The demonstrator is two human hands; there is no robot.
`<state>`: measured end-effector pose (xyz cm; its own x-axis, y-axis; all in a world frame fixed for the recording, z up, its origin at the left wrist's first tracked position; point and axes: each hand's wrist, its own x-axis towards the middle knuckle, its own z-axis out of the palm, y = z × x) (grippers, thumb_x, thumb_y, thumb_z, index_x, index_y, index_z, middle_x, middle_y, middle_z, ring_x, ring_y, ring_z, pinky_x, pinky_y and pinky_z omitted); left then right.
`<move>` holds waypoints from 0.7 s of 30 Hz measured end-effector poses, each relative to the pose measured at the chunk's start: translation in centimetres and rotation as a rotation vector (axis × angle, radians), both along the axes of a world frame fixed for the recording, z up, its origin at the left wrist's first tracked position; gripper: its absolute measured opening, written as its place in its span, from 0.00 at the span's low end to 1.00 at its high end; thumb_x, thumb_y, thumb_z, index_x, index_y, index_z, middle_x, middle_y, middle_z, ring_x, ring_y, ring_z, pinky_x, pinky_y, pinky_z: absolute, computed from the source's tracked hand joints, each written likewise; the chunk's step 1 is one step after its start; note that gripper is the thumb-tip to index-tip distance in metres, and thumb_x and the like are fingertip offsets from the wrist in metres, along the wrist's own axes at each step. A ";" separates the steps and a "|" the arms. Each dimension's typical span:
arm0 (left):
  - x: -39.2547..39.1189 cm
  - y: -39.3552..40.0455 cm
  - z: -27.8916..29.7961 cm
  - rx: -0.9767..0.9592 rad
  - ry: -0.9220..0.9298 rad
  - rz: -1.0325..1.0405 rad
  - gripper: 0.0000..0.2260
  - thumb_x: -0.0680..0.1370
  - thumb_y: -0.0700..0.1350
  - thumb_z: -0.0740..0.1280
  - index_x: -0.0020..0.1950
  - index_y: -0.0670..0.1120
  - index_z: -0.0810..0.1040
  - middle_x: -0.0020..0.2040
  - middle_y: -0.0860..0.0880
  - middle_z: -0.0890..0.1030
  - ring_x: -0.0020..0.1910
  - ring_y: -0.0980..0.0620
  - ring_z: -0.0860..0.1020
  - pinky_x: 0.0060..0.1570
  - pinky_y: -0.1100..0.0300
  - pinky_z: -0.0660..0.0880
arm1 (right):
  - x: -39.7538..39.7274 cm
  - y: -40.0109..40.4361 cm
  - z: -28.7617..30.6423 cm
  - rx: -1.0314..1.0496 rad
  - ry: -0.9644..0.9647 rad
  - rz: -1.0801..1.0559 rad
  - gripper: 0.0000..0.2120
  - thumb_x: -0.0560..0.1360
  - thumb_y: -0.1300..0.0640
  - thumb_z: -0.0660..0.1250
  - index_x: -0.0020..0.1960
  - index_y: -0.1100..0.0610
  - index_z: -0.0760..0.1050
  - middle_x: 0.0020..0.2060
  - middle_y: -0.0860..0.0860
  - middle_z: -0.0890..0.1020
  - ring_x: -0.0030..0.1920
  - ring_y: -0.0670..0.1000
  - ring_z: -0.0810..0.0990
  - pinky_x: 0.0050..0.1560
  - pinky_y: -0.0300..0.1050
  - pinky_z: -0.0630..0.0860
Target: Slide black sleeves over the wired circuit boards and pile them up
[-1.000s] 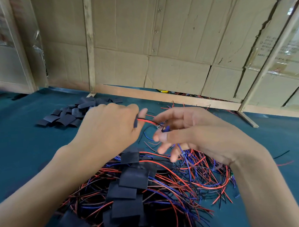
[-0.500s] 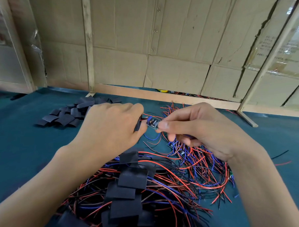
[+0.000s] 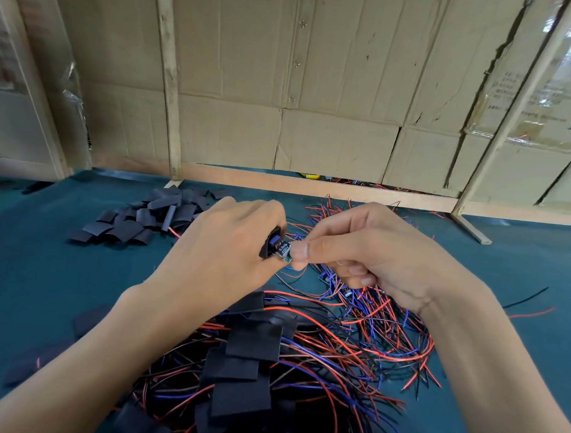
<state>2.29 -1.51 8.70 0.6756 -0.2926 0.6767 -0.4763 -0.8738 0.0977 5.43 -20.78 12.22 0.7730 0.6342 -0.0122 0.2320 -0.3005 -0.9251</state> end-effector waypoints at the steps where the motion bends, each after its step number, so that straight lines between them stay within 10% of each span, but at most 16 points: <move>1: 0.0 0.0 0.1 0.050 -0.020 -0.014 0.10 0.71 0.49 0.68 0.38 0.43 0.74 0.30 0.51 0.73 0.29 0.44 0.71 0.34 0.62 0.52 | 0.0 0.1 0.0 -0.006 -0.001 0.008 0.07 0.67 0.52 0.76 0.36 0.56 0.85 0.24 0.47 0.62 0.27 0.49 0.55 0.25 0.37 0.55; 10: -0.2 -0.1 0.3 0.200 -0.085 -0.163 0.10 0.73 0.47 0.62 0.36 0.41 0.73 0.31 0.48 0.71 0.29 0.46 0.69 0.39 0.65 0.52 | -1.1 0.2 0.4 -0.072 -0.348 0.015 0.04 0.73 0.57 0.77 0.40 0.55 0.85 0.31 0.61 0.78 0.30 0.54 0.67 0.32 0.49 0.62; 13: 0.0 -0.1 0.1 0.161 -0.068 -0.177 0.12 0.75 0.49 0.62 0.35 0.44 0.70 0.30 0.50 0.69 0.28 0.46 0.69 0.36 0.64 0.58 | -0.9 0.7 -0.1 -0.093 -0.407 -0.101 0.09 0.70 0.51 0.78 0.37 0.55 0.84 0.25 0.51 0.74 0.27 0.46 0.65 0.29 0.40 0.61; 21: 1.3 0.7 -1.8 0.327 0.332 0.156 0.23 0.72 0.73 0.49 0.41 0.54 0.65 0.35 0.54 0.72 0.38 0.49 0.73 0.36 0.55 0.67 | 0.5 -1.5 -0.2 -0.421 -0.159 0.045 0.10 0.74 0.46 0.74 0.48 0.52 0.83 0.29 0.48 0.79 0.30 0.47 0.76 0.34 0.40 0.75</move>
